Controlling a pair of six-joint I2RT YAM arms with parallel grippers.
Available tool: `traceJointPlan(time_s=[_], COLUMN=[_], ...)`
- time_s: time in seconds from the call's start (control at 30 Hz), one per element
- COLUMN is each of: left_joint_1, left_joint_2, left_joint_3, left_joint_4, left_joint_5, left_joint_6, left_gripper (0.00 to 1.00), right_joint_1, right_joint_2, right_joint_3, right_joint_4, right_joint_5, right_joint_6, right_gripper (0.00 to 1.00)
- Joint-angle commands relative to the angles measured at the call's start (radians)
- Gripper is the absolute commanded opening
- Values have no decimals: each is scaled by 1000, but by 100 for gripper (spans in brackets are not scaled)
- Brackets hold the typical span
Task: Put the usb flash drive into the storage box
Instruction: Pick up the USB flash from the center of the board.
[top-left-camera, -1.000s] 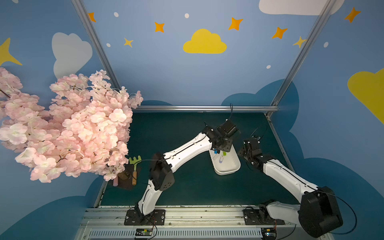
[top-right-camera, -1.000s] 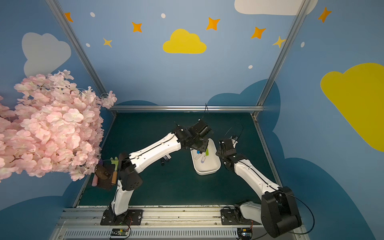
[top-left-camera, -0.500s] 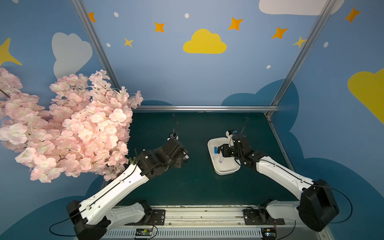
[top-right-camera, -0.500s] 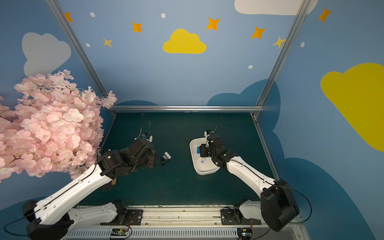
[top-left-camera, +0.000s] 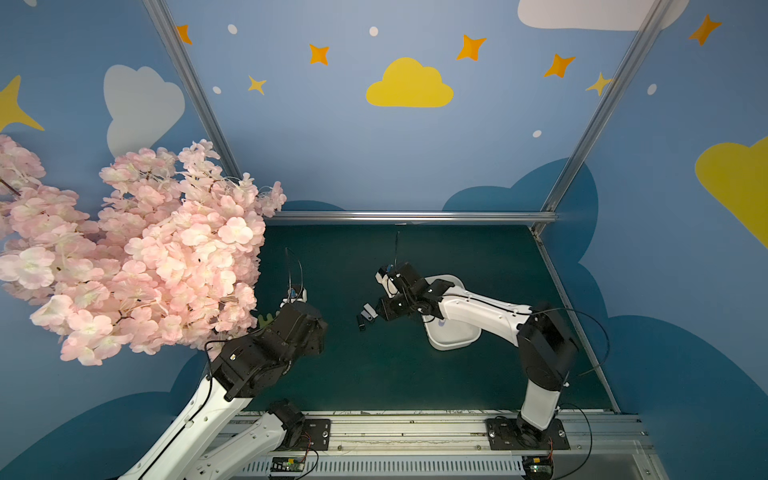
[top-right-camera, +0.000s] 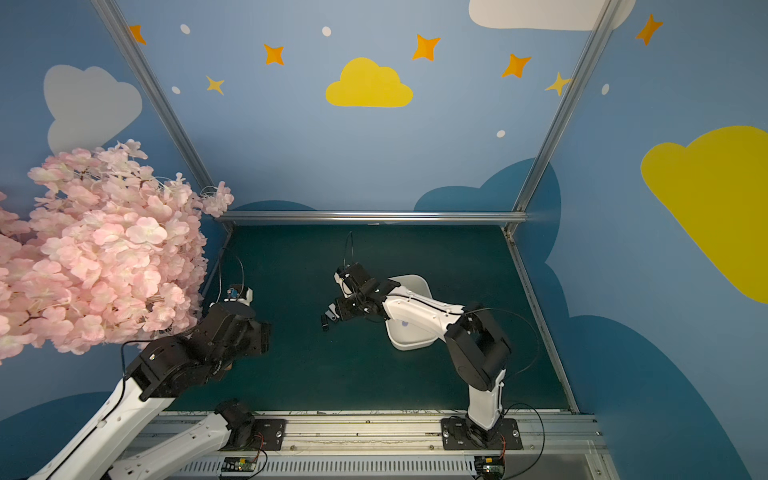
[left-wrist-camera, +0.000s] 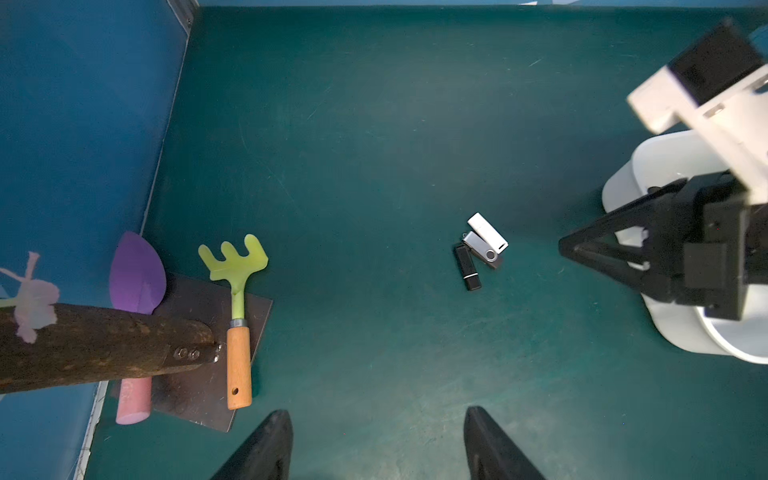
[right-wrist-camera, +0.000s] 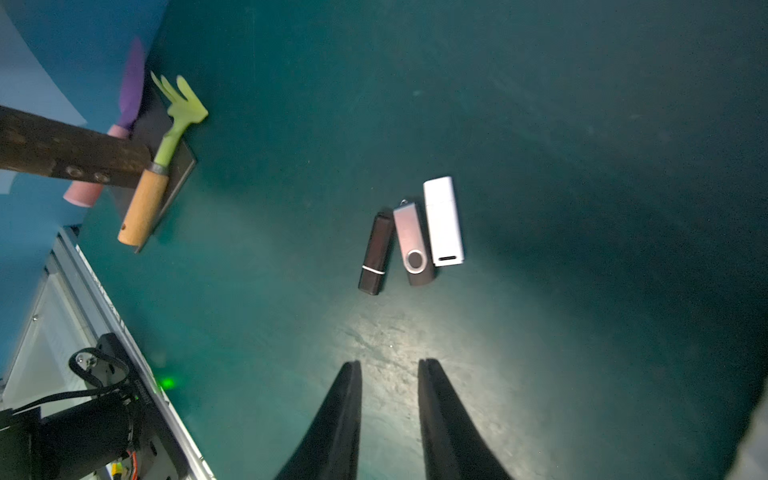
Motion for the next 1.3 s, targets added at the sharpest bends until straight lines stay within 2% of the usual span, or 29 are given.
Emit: traceJointPlan(time_s=[0.0,0.3,0.4,0.73,1.27], left_joint_1=[33,36,36,36,35], left_joint_2=[-24,-47,-53,-80,-76], left_joint_3=[-14,-25,-28,-34,-36], left_joint_4=[33,35,36,42,44], left_joint_5=[28,19,21,22,25], left_joint_6=[38,29,27,25,26], left_gripper=[69,70,71,74,74], right_joint_1=[30,88,98,99,134], right_joint_2=[98,302,331,428,599], right_joint_3=[89,298,326,407,607], right_joint_4=[-117,-228,-236,-265,-517], right_joint_5=[-26,53,102,125,423], right_joint_6=[47,71,76,83,50], right_gripper=[28,28,31,32,31])
